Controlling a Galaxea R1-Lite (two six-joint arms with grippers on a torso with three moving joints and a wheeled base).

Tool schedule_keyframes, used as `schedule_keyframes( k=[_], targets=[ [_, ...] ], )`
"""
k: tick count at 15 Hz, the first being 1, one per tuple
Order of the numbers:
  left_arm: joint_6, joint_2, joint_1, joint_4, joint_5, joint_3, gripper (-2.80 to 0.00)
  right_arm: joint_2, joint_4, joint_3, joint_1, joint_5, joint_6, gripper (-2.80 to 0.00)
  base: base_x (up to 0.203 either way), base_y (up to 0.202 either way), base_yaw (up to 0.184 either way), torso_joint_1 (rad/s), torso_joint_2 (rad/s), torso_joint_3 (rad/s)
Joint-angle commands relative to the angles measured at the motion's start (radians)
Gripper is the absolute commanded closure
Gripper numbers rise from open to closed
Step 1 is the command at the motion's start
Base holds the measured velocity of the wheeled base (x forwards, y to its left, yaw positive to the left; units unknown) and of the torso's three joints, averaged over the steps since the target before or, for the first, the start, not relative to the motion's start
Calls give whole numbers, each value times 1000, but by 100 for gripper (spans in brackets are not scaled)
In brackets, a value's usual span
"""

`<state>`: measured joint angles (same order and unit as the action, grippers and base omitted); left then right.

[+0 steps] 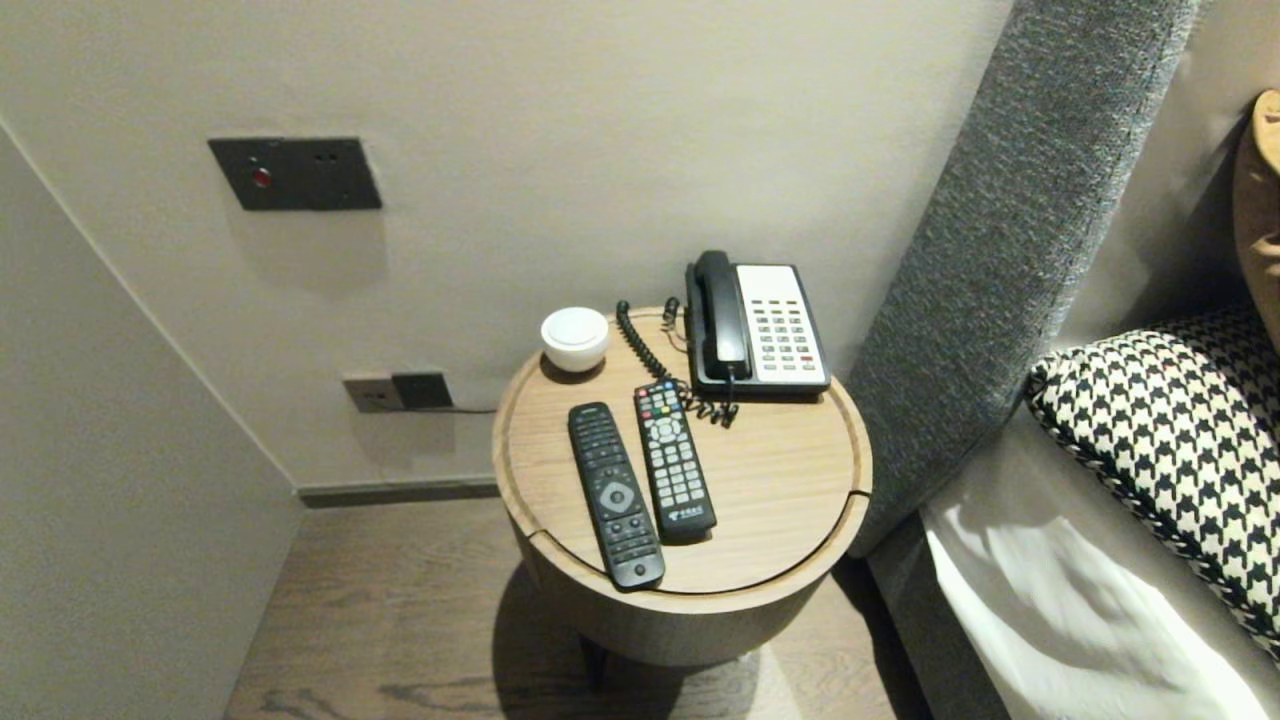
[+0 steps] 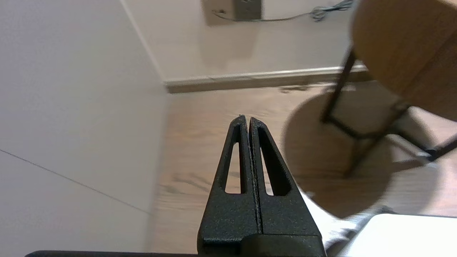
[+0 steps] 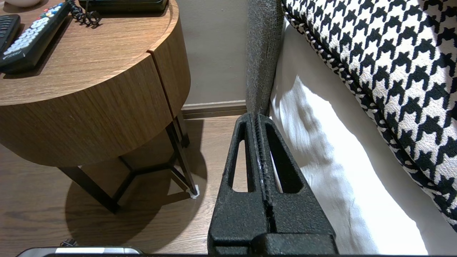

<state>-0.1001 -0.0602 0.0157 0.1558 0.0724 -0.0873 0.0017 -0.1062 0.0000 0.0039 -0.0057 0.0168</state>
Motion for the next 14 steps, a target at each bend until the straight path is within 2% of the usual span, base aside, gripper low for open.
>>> schedule_keyframes(
  k=[1,2,4,7,14],
  targets=[
    [45,63,-4,-9,-35,18,0,1,-1,40,1,0,0,0,0,0,0,0,0,0],
    [56,62,-5,-67,-63,42,0,1,-1,40,1,0,0,0,0,0,0,0,0,0],
    [59,62,-5,-170,-70,83,0,1,-1,40,1,0,0,0,0,0,0,0,0,0],
    [112,62,-5,-174,-62,87,0,1,-1,40,1,0,0,0,0,0,0,0,0,0],
    [111,62,-5,-174,-62,87,0,1,-1,40,1,0,0,0,0,0,0,0,0,0]
  ],
)
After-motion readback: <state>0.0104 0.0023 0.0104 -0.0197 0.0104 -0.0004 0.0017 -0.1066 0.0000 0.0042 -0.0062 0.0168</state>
